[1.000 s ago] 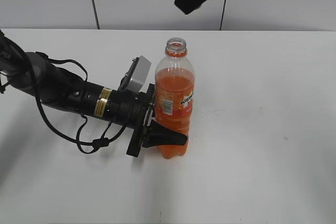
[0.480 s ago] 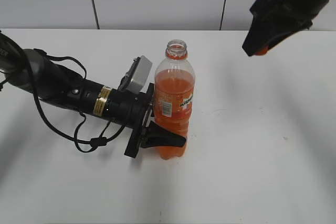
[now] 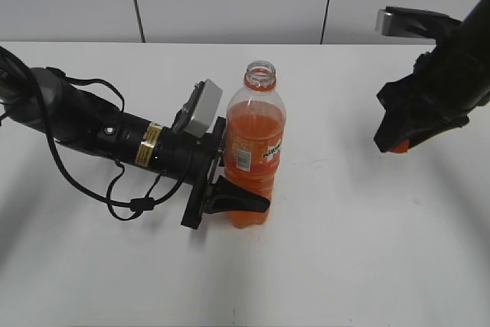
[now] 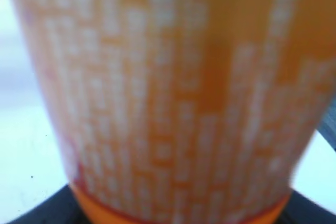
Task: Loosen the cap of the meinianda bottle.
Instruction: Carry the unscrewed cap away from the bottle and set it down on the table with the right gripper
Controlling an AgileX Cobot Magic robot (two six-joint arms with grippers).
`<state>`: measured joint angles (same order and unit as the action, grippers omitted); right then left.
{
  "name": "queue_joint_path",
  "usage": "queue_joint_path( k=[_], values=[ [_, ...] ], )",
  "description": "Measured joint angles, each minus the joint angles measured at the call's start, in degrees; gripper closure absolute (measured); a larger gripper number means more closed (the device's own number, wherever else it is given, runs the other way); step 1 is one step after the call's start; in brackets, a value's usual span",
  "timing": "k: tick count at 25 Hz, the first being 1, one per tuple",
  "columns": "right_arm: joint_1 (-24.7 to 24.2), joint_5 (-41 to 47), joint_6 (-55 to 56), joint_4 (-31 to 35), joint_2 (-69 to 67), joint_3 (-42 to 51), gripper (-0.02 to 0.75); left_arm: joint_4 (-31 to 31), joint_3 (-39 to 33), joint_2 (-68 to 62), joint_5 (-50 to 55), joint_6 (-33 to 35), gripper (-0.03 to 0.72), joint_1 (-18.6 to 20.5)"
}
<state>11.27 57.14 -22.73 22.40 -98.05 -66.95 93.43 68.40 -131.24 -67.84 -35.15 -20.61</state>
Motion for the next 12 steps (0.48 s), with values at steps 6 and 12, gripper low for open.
queue_joint_path(
  k=[6,12],
  values=[
    [-4.6,-8.7,3.8,0.2,0.0,8.2,0.465,-1.9,0.0,0.0,0.9,1.3,0.288,0.0],
    [-7.9,-18.1,6.7,0.3,0.1,15.3,0.465,-2.8,0.0,0.0,1.2,2.6,0.288,0.0]
  ],
)
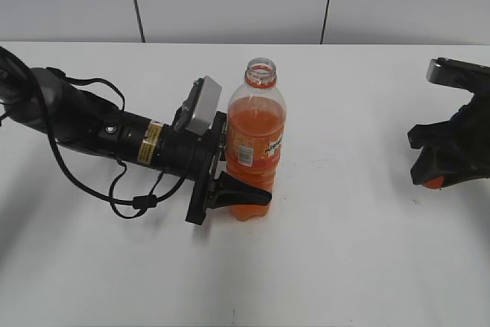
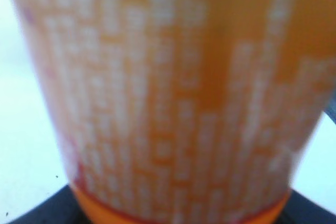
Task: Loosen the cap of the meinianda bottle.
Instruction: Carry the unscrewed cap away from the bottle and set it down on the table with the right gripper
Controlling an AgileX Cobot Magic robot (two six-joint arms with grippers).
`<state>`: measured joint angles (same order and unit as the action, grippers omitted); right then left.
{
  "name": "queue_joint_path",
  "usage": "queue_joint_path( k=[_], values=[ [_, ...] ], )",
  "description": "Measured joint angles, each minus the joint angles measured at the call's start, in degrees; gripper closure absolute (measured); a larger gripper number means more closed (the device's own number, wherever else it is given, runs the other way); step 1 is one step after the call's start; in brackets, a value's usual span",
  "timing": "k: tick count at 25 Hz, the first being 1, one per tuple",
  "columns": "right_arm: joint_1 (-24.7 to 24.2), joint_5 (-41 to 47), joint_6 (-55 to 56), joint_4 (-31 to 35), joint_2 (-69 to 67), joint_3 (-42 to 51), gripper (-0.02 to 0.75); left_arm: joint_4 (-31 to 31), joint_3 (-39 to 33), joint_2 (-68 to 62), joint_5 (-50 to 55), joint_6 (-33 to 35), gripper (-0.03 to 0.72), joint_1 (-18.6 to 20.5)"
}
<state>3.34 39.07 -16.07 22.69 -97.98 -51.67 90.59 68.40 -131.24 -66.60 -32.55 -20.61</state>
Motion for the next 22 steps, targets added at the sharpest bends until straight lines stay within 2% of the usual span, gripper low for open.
queue_joint_path(
  k=[8,22],
  values=[
    [-1.1,-7.0,0.7,0.0,-3.7,3.2,0.465,-0.8,0.0,0.0,0.2,0.3,0.288,0.0],
    [-1.1,-11.8,1.4,0.2,-9.8,3.1,0.465,-0.8,0.0,0.0,0.3,0.4,0.288,0.0]
  ],
)
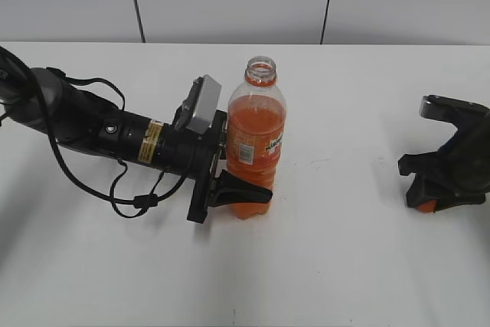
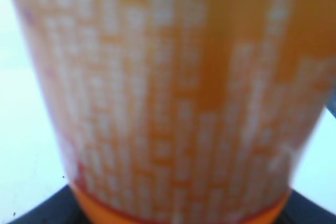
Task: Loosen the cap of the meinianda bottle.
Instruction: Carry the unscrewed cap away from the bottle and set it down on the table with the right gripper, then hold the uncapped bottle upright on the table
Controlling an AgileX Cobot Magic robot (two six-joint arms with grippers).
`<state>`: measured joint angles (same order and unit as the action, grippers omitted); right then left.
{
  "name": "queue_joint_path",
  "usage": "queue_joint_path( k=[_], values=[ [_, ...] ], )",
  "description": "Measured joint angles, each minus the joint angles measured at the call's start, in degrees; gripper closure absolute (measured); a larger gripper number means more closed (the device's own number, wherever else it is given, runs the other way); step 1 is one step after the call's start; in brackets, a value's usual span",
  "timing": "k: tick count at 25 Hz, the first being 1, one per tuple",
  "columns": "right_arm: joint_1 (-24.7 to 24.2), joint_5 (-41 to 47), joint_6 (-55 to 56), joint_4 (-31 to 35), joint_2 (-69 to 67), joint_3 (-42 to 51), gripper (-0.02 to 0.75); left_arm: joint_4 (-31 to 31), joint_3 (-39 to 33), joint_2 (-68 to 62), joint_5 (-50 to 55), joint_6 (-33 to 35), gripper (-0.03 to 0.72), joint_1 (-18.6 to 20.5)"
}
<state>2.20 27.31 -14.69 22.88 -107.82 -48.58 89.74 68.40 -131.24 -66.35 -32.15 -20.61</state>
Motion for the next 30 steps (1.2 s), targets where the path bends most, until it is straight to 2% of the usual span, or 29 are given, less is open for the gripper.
queue_joint_path(
  k=[8,13,16,22,30],
  values=[
    [-0.1,0.4,0.0,0.1,0.0,0.0,0.454,0.0,0.0,0.0,0.0,0.0,0.288,0.0],
    [-0.1,1.5,0.0,0.5,0.0,-0.4,0.309,-0.1,0.0,0.0,0.0,0.0,0.288,0.0],
    [-0.1,5.2,0.0,-0.1,-0.3,-1.9,0.269,-0.2,0.0,0.0,0.0,0.0,0.288,0.0],
    [-0.1,12.7,0.9,-0.4,0.9,-6.4,0.257,-0.3,0.0,0.0,0.0,0.0,0.288,0.0],
    [-0.1,13.7,1.9,-0.5,12.3,-10.7,0.257,-2.1,0.0,0.0,0.0,0.0,0.288,0.0]
  ],
)
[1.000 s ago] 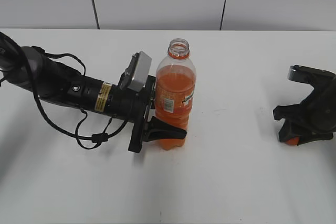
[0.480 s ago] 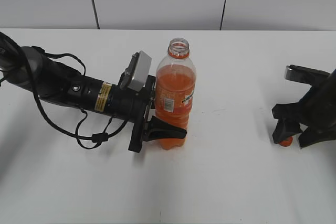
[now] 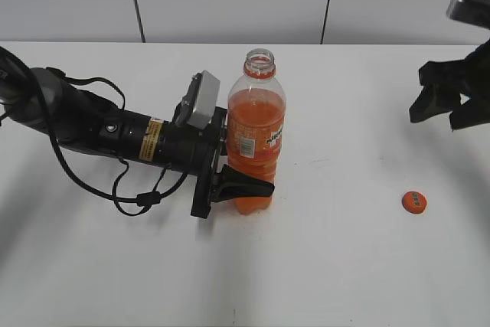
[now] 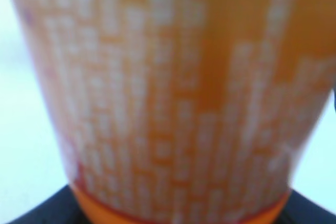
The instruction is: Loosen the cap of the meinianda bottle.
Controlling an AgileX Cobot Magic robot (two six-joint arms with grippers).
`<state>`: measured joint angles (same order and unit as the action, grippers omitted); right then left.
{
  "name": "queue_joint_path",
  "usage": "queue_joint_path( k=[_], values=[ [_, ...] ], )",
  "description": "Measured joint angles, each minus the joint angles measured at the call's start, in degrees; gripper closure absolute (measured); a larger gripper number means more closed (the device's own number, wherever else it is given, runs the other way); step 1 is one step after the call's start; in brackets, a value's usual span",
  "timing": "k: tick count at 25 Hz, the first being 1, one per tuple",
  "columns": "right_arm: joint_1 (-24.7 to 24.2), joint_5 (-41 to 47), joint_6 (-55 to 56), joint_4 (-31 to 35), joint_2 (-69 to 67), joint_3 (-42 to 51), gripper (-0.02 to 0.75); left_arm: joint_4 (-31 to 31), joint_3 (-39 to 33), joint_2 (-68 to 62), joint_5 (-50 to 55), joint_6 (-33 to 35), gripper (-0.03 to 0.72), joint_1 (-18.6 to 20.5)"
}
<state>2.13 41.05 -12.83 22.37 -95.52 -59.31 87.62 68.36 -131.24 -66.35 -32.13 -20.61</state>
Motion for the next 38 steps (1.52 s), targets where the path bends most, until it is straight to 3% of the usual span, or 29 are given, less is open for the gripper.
queue_joint_path(
  k=[10,18,28,38],
  values=[
    [0.0,0.4,0.0,-0.2,6.5,-2.2,0.257,0.0,0.0,0.0,-0.1,0.0,0.260,0.0],
    [0.0,0.7,0.0,-0.8,7.5,-2.2,0.257,-1.6,0.0,0.5,-2.4,0.0,0.133,0.0],
    [0.0,0.9,0.1,-1.5,9.3,-2.7,0.257,-1.8,0.0,4.4,-2.6,0.0,0.125,0.0],
    [0.0,6.4,0.1,-2.4,10.4,-11.4,0.257,-1.6,0.0,13.2,-2.6,-3.0,0.123,0.0]
  ],
)
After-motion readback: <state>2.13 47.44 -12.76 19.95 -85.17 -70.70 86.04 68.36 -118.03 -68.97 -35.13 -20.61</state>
